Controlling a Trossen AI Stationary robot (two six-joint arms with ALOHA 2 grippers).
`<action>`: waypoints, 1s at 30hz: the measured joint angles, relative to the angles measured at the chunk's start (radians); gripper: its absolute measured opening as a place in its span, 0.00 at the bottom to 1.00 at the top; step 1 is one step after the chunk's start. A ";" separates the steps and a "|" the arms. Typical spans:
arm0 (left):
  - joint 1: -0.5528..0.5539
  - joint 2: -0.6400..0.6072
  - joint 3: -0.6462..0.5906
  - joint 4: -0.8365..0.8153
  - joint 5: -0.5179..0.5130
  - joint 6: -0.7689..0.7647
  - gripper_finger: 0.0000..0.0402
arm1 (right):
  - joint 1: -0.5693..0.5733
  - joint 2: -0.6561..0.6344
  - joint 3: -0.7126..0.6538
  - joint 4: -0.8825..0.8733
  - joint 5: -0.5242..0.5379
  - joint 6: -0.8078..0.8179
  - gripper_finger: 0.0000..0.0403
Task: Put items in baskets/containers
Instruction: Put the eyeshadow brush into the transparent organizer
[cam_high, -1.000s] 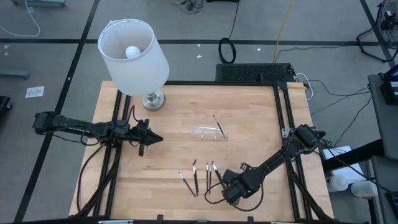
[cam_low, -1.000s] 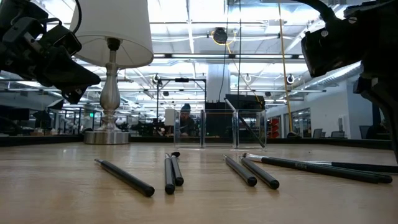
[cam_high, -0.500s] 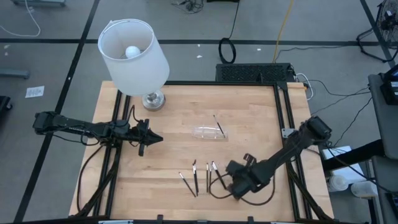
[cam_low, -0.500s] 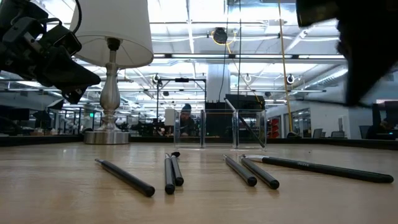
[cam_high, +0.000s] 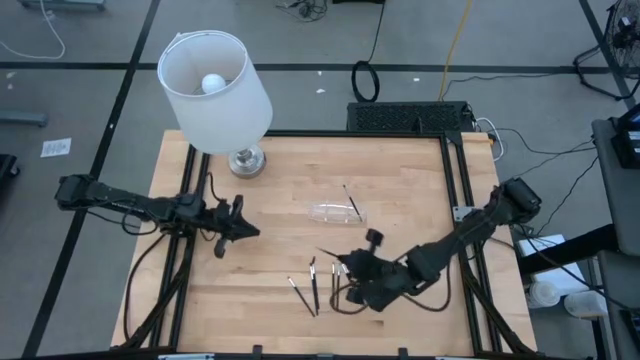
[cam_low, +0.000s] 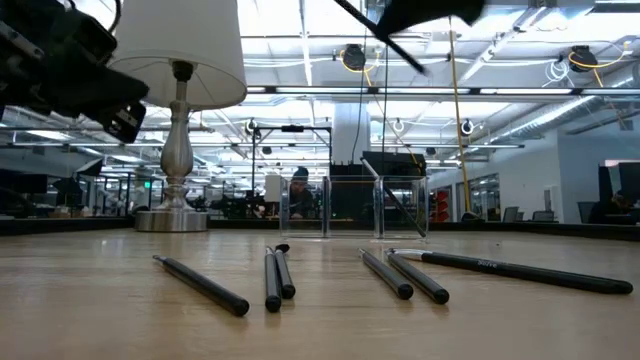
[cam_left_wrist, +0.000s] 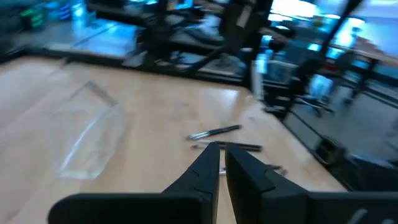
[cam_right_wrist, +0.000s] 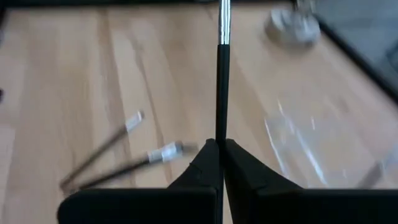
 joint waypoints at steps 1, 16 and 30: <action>-0.009 0.000 0.000 0.013 0.020 0.015 0.08 | -0.010 0.001 -0.002 0.046 0.000 -0.064 0.00; -0.060 0.000 0.000 0.124 -0.075 0.141 0.08 | -0.193 -0.121 -0.385 0.802 -0.329 -0.556 0.00; -0.039 0.012 0.063 0.290 -0.369 0.305 0.08 | -0.263 -0.291 -0.611 1.090 -0.429 -0.701 0.00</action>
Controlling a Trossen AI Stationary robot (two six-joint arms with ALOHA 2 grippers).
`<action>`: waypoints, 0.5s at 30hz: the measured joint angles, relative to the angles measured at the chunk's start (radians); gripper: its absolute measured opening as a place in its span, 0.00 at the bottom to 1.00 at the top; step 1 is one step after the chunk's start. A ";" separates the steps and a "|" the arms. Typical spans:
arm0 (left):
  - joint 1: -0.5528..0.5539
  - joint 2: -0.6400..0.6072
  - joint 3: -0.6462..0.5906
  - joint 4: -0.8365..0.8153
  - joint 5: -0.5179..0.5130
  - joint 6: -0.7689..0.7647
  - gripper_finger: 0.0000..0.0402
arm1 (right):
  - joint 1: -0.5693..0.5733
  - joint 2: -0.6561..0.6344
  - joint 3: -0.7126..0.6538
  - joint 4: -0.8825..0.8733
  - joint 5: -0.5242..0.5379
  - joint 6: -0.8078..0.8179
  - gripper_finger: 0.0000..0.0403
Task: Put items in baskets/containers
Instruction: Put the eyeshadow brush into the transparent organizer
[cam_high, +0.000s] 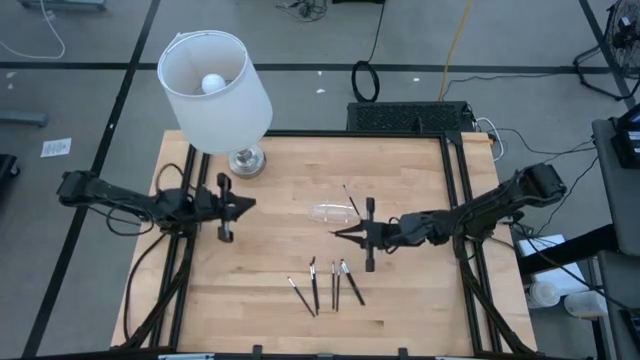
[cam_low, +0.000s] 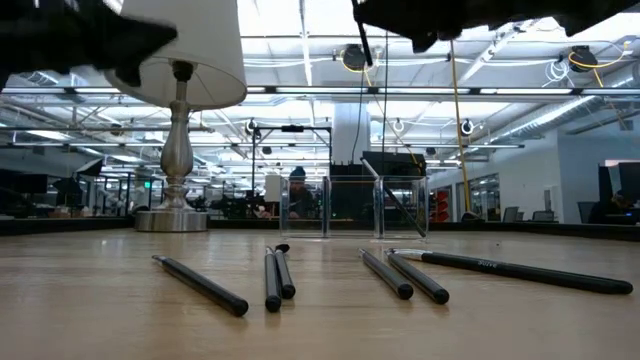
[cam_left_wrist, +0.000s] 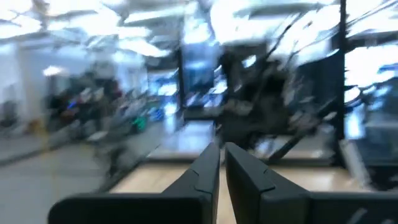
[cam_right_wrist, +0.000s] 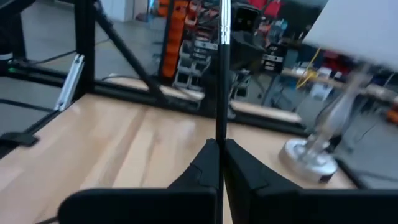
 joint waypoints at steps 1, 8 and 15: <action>0.000 0.006 0.021 -0.023 0.041 0.000 0.08 | -0.002 -0.002 0.000 0.015 0.001 -0.013 0.00; -0.011 0.153 0.106 -0.141 0.105 -0.136 0.08 | -0.014 0.001 0.018 0.038 0.000 -0.018 0.00; -0.047 0.376 0.232 -0.127 0.113 -0.134 0.08 | 0.002 0.037 0.018 0.026 -0.076 -0.055 0.00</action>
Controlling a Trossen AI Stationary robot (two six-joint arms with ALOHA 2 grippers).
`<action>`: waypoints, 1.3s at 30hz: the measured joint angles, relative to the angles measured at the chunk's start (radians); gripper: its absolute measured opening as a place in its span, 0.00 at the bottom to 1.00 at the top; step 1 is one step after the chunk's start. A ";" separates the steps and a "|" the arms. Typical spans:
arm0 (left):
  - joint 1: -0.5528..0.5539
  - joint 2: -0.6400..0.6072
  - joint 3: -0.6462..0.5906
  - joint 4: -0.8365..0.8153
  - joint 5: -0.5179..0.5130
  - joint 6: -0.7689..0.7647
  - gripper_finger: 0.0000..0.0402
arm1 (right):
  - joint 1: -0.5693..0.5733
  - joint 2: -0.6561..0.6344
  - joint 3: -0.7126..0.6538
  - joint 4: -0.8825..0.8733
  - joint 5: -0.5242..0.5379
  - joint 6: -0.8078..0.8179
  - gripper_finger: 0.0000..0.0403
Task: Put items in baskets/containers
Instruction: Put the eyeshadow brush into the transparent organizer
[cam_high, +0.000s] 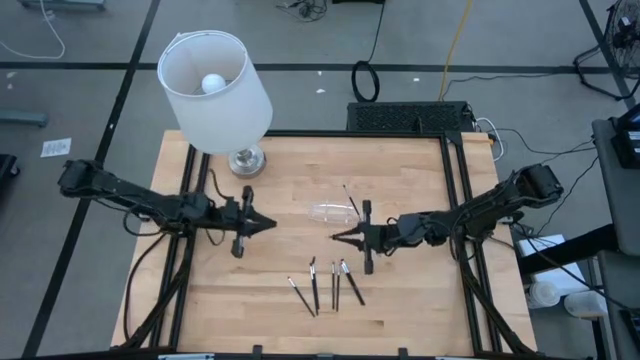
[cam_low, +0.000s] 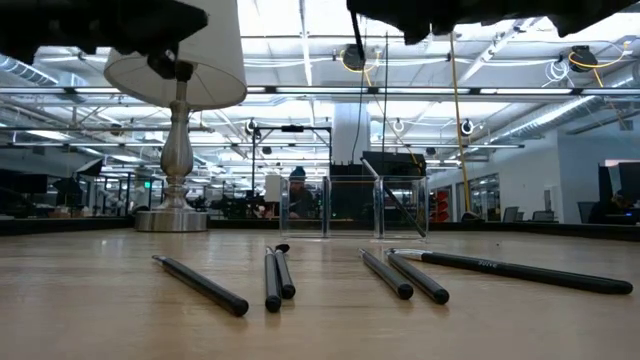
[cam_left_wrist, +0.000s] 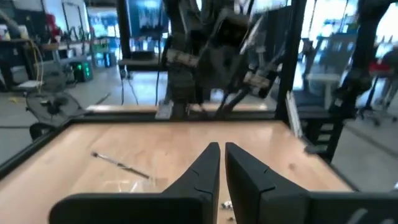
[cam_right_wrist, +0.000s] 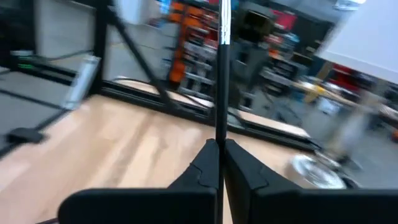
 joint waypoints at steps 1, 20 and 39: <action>-0.002 0.042 0.021 -0.004 -0.012 0.001 0.08 | 0.000 0.007 0.000 0.003 -0.029 -0.001 0.00; -0.098 0.479 0.352 0.038 -0.022 0.103 0.54 | -0.027 0.096 0.000 0.119 -0.133 -0.074 0.00; -0.118 0.496 0.356 0.248 -0.019 0.217 0.60 | -0.014 0.110 0.000 0.172 -0.126 0.006 0.00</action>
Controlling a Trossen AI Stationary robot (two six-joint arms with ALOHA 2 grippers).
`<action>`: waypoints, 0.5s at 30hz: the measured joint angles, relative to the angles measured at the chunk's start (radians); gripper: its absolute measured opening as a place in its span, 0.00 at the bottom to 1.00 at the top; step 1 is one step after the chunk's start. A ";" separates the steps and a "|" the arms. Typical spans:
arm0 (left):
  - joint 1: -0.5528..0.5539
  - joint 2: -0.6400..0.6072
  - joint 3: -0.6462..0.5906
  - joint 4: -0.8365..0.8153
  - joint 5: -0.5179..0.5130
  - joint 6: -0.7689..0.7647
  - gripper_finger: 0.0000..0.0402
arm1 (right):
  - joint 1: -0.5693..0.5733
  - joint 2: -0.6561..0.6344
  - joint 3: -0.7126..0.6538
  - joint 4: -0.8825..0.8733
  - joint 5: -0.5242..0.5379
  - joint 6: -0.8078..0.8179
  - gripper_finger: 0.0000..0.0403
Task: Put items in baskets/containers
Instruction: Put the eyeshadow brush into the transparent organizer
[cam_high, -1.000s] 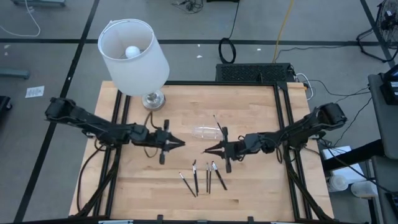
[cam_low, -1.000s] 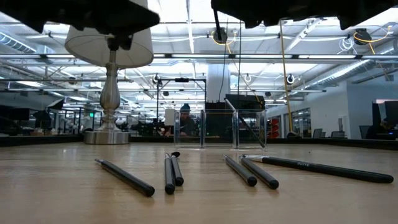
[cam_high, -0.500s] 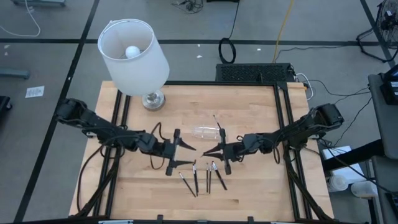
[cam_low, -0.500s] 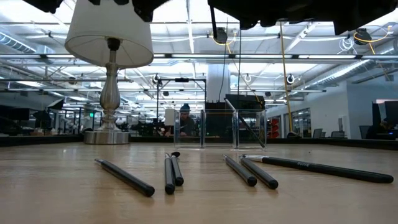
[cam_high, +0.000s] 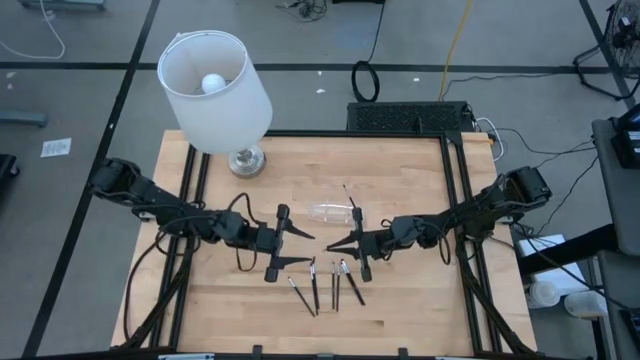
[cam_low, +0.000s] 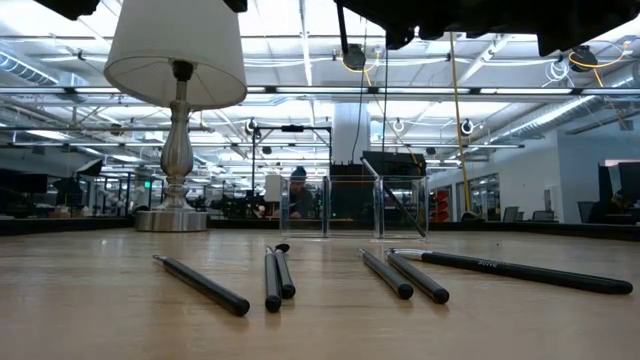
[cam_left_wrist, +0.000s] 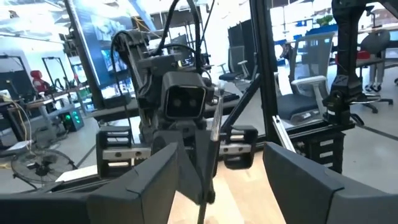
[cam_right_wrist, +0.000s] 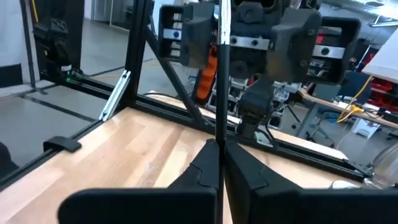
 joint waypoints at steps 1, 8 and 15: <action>0.000 0.000 0.000 -0.001 0.000 0.000 0.60 | 0.000 0.000 0.000 0.006 0.000 0.002 0.00; 0.010 0.000 0.006 -0.003 0.020 -0.007 0.60 | 0.000 0.000 0.008 0.018 0.000 0.016 0.00; 0.028 0.053 0.041 -0.006 0.023 -0.017 0.59 | 0.000 0.080 0.063 0.012 0.002 0.029 0.00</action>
